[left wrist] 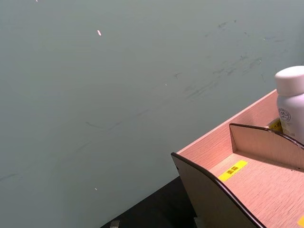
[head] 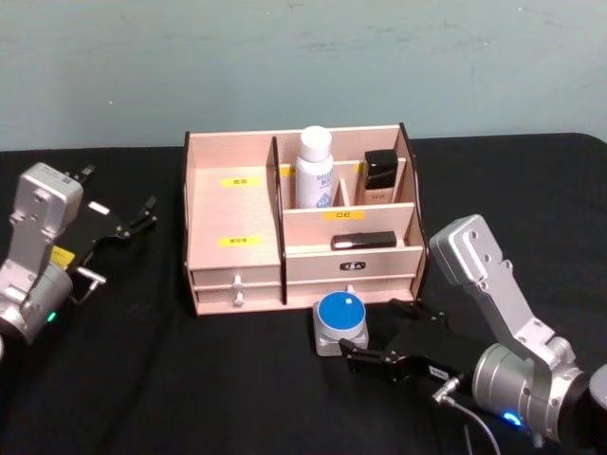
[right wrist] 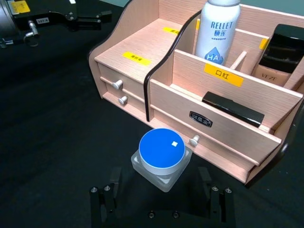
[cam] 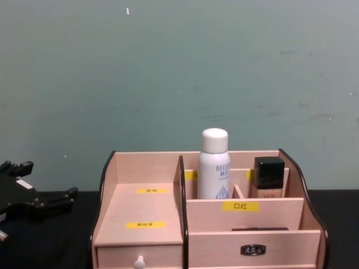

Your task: Pick up the facial cleanser and watermelon frost from the table and place them into the tiered storage box.

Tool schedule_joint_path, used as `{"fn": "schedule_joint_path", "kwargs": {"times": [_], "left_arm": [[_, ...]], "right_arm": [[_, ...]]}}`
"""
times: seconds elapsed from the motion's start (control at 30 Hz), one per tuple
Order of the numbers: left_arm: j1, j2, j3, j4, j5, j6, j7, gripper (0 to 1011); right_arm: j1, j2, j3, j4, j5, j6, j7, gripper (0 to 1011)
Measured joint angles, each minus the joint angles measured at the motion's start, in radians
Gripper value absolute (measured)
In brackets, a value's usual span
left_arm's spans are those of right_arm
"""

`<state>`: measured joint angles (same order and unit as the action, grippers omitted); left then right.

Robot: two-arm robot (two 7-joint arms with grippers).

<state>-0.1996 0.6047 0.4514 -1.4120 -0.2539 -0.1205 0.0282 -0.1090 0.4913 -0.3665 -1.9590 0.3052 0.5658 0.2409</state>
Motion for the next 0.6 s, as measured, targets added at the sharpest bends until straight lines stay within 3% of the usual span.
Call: {"fn": "schedule_joint_path", "kwargs": {"times": [0.6], "left_arm": [[0.0,0.0,0.0,0.0,0.0,0.0,0.0,1010]], "right_arm": [[0.093,-0.076,-0.047,0.114,-0.074,-0.005,0.028,1002]]}}
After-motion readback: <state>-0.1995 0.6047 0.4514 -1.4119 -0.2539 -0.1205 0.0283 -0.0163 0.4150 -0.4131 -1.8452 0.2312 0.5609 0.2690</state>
